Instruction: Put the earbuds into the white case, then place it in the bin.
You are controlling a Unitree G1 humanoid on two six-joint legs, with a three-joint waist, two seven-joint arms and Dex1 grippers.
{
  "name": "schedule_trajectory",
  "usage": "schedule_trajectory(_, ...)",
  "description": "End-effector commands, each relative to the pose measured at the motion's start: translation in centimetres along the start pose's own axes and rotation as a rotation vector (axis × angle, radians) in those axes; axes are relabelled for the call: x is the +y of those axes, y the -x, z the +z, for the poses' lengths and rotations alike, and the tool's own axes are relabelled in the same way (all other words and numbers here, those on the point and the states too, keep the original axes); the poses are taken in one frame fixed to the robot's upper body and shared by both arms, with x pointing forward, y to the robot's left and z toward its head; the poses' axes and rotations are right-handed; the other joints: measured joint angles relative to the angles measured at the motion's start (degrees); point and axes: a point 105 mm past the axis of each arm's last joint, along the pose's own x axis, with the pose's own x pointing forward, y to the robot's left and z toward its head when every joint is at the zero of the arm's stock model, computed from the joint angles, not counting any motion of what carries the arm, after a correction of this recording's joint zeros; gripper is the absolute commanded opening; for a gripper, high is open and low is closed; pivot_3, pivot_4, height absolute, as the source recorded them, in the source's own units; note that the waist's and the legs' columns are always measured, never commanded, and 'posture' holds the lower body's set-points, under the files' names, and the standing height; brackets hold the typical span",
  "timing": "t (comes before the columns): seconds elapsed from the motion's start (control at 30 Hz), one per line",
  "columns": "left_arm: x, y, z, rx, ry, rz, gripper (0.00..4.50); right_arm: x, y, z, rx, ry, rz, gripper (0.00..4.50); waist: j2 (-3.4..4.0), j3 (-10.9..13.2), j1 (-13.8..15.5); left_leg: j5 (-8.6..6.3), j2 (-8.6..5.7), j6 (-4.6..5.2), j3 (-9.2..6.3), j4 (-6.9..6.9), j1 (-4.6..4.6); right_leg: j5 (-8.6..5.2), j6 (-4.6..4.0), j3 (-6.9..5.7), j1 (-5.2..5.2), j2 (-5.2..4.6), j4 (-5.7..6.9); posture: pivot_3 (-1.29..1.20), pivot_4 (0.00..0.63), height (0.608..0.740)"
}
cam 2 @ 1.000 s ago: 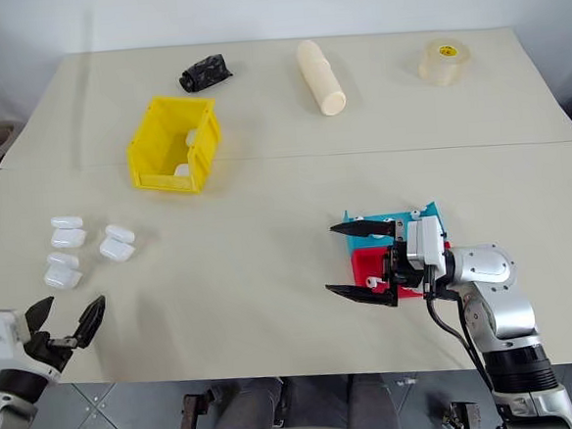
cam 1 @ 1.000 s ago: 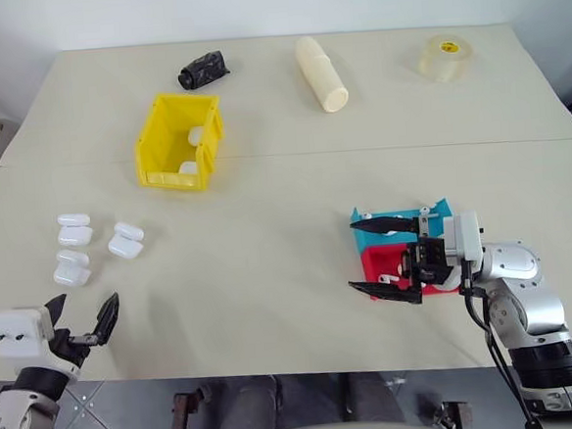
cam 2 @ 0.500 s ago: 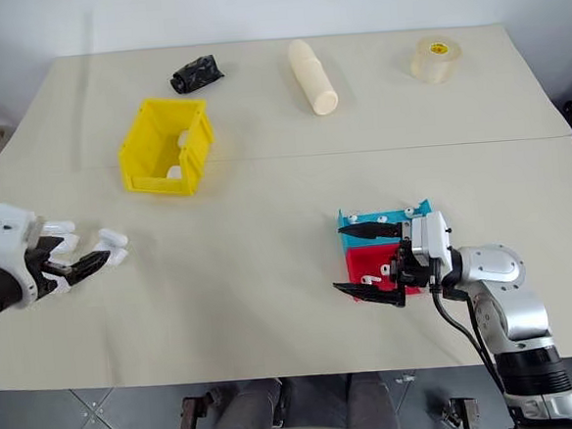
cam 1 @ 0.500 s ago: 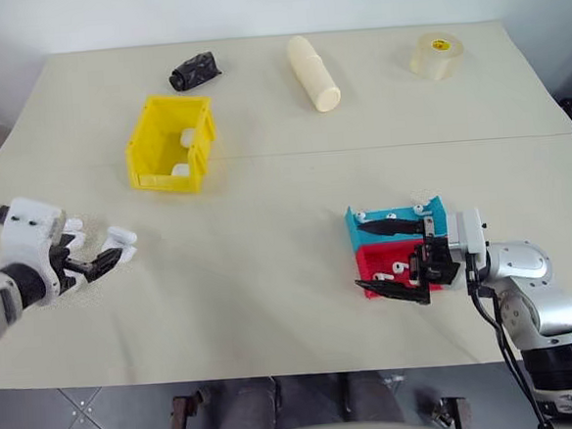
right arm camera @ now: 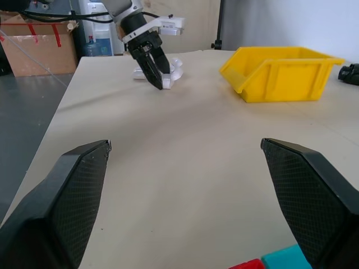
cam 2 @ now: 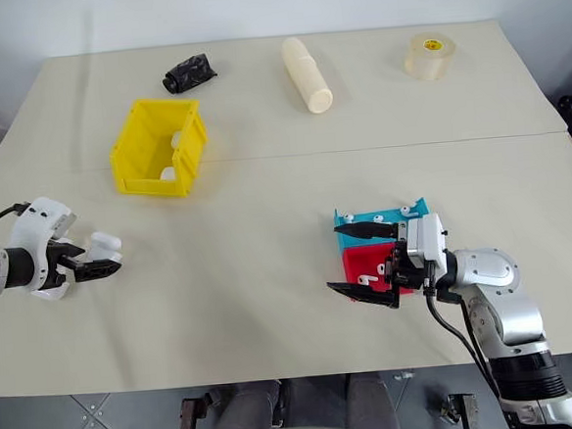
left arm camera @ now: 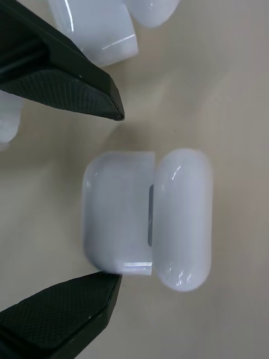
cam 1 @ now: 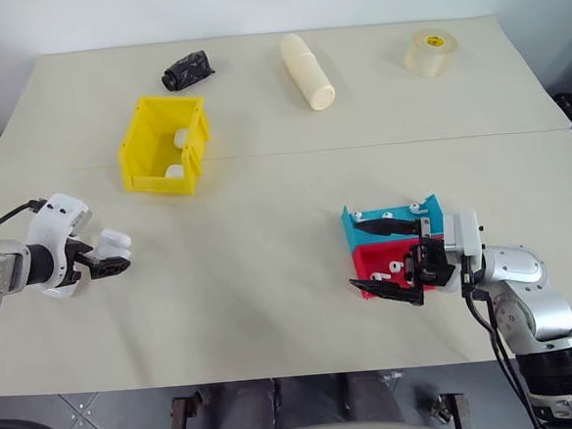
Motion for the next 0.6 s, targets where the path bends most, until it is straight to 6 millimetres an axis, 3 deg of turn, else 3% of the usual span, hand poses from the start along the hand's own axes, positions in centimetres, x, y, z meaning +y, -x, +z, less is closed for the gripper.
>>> schedule_trajectory(0.03, 0.4, -0.2, 0.9, -0.013, -0.033, -0.003, 4.45, 0.4, -0.3, 0.9, -0.02, 0.048, 0.013, 4.5, 0.0, 0.0, -0.02, 0.0, -0.01, 0.0, 0.0, 0.01, 0.0, 0.0, 0.0, 0.0, 0.0, 0.0, 0.0, 0.0, 0.15, 0.74)
schedule_trajectory(0.23, 0.2, -1.1, 0.5, 0.036, -0.043, -0.037, 4.45, 0.4, -0.2, 0.9, -0.019, 0.056, 0.001, 4.5, 0.0, 0.0, -0.05, 0.0, -0.04, 0.0, 0.04, 0.05, 0.0, 0.0, 0.0, 0.02, -0.02, 0.01, 0.04, 0.0, 0.15, 0.74)
schedule_trajectory(0.33, 0.2, -1.1, 0.1, 0.061, -0.04, -0.04, 3.84, 0.4, -0.1, 0.9, -0.019, 0.057, -0.003, 4.5, 0.0, 0.0, -0.12, 0.0, -0.03, 0.0, 0.05, 0.11, 0.0, 0.0, 0.0, 0.04, -0.02, 0.01, 0.05, 0.0, 0.15, 0.74)
schedule_trajectory(0.43, 0.2, -1.0, -0.6, 0.089, -0.035, -0.041, 2.93, 0.5, -0.1, 0.8, -0.02, 0.057, -0.007, 4.5, 0.0, 0.0, -0.2, 0.0, -0.02, 0.0, 0.07, 0.13, 0.02, 0.0, 0.0, 0.06, -0.03, 0.01, 0.06, 0.0, 0.15, 0.74)
schedule_trajectory(0.6, 0.1, -0.7, -0.9, 0.095, -0.028, -0.039, 2.9, 0.5, -0.1, 0.5, -0.022, 0.053, -0.012, 4.5, 0.01, -0.01, -0.4, 0.0, 0.01, 0.0, 0.16, 0.13, 0.03, 0.0, 0.01, 0.14, -0.06, 0.02, 0.11, 0.0, 0.15, 0.74)
